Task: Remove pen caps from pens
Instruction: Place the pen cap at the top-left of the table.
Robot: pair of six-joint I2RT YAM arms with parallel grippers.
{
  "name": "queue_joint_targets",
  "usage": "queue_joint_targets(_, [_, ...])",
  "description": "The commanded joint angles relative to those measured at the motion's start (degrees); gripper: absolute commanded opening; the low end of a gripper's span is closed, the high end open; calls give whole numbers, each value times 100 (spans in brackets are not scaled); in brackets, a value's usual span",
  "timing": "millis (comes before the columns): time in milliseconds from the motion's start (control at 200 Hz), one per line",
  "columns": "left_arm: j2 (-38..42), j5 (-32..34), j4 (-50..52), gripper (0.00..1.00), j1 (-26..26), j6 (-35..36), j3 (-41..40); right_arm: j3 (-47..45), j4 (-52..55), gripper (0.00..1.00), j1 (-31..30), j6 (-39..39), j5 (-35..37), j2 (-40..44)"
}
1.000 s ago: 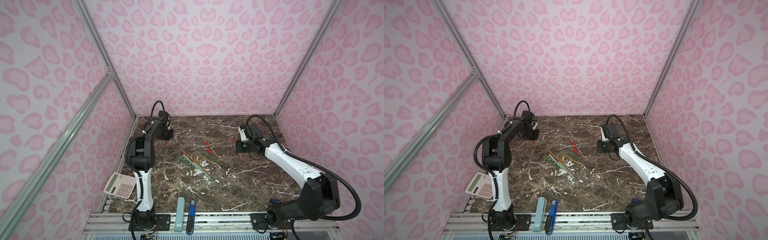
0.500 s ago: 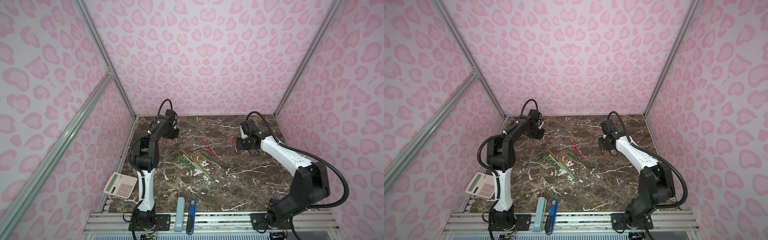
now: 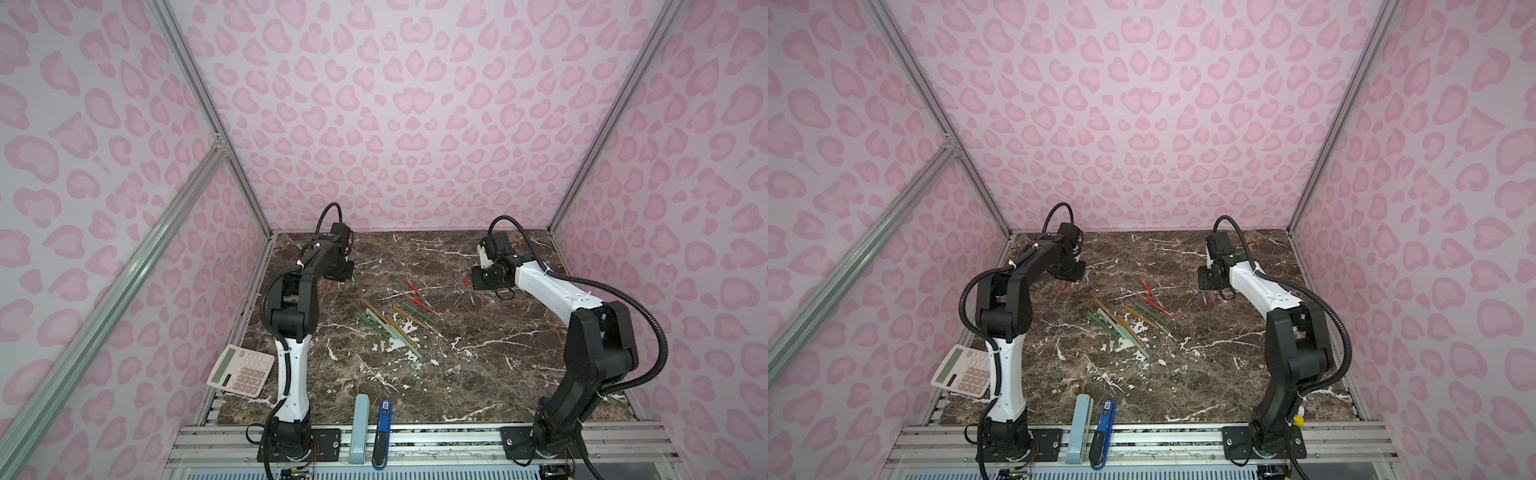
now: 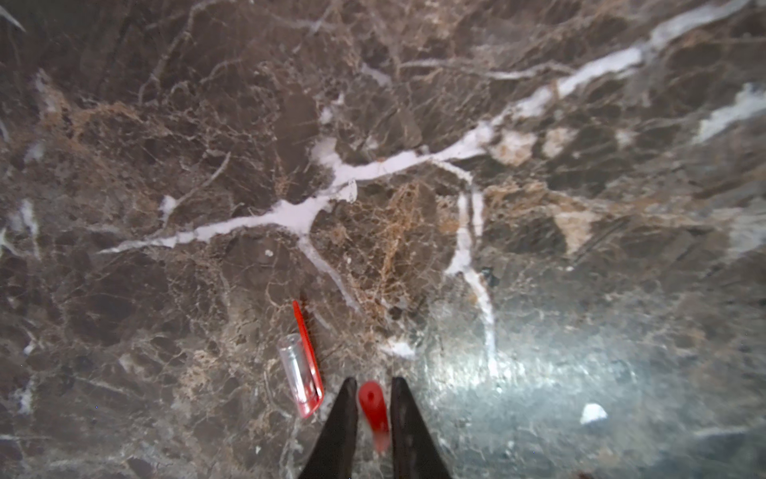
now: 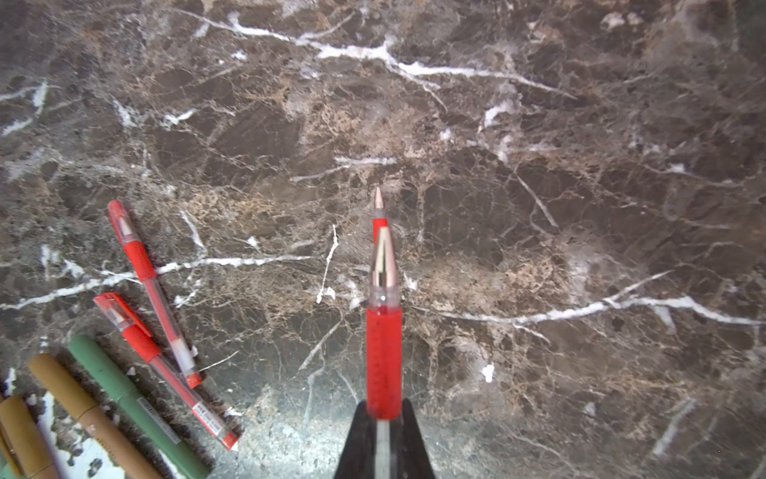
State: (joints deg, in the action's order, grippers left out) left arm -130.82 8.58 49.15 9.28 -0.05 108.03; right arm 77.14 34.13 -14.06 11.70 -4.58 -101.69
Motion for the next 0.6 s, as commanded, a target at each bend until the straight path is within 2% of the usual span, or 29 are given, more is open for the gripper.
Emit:
queue_joint_targets(0, [-200, 233, 25, 20, -10, -22, 162, 8, -52, 0, 11, -261, -145, -199])
queue_joint_targets(205, [-231, 337, 44, 23, -5, 8, 116, 246, 135, 0, 18, -454, -148, -550])
queue_joint_targets(475, [749, 258, -88, 27, 116, -41, -205, 391, 153, 0, 19, -397, -236, -801])
queue_joint_targets(525, [1017, 275, -117, 35, 151, -63, -277, 426, 157, 0, 18, -406, -204, -865])
queue_joint_targets(555, [1187, 285, -150, 46, 177, -81, -350, 457, 170, 0, 18, -406, -192, -891])
queue_joint_targets(595, [1441, 298, -213, 50, 202, -100, -478, 498, 164, 0, 22, -400, -208, -935])
